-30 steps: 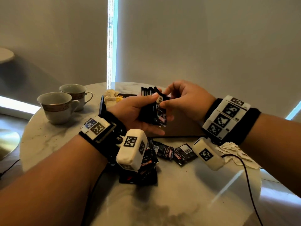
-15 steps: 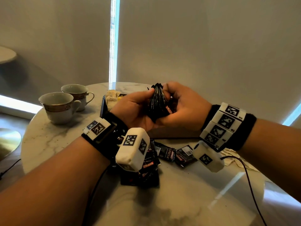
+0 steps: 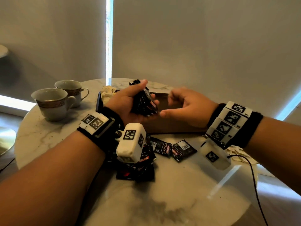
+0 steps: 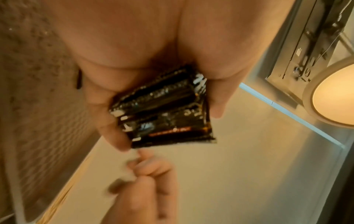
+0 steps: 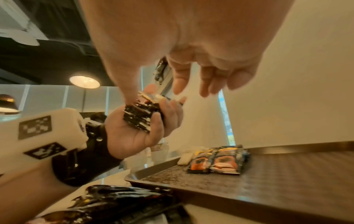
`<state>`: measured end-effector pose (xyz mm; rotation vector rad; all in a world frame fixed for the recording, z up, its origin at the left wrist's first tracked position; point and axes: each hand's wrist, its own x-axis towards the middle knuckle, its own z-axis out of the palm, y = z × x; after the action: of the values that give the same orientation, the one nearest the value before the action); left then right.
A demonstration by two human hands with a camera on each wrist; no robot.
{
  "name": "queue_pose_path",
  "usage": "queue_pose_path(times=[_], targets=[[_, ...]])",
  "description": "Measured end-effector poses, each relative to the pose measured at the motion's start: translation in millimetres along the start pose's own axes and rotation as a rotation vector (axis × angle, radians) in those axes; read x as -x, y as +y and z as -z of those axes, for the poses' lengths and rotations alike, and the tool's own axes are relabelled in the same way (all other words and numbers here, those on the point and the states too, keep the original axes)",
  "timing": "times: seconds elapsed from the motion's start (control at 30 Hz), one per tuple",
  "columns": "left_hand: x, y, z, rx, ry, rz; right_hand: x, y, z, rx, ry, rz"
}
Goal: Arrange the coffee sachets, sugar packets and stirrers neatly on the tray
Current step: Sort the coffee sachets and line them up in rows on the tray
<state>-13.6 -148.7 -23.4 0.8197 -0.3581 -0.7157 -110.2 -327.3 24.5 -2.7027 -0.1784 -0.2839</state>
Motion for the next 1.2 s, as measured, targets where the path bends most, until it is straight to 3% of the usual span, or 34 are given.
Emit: queue_pose_path(times=[0.1, 0.2, 0.5, 0.6, 0.77, 0.97, 1.03, 1.2], targets=[[-4, 9, 9, 0.021, 0.052, -0.077, 12, 12, -2, 0.3, -0.284, -0.289], [-6, 13, 15, 0.02, 0.057, -0.088, 25, 15, -21, 0.452, -0.54, -0.424], [-6, 9, 17, 0.01, 0.07, -0.078, 29, 19, -30, 0.437, -0.627, -0.436], [-7, 10, 18, 0.001, 0.077, -0.074, 28, 22, -24, 0.482, -0.511, -0.384], [-9, 9, 20, -0.032, 0.102, -0.03, 21, 11, 5, 0.412, -0.186, -0.287], [-8, 3, 16, -0.031, 0.011, 0.032, 6, -11, 21, 0.014, 0.399, -0.021], [-7, 0, 10, -0.034, -0.033, 0.015, 0, -18, 11, -0.025, 0.437, 0.029], [-3, -5, 1, 0.01, -0.133, -0.009, -7, -20, -22, -0.162, 0.244, 0.124]])
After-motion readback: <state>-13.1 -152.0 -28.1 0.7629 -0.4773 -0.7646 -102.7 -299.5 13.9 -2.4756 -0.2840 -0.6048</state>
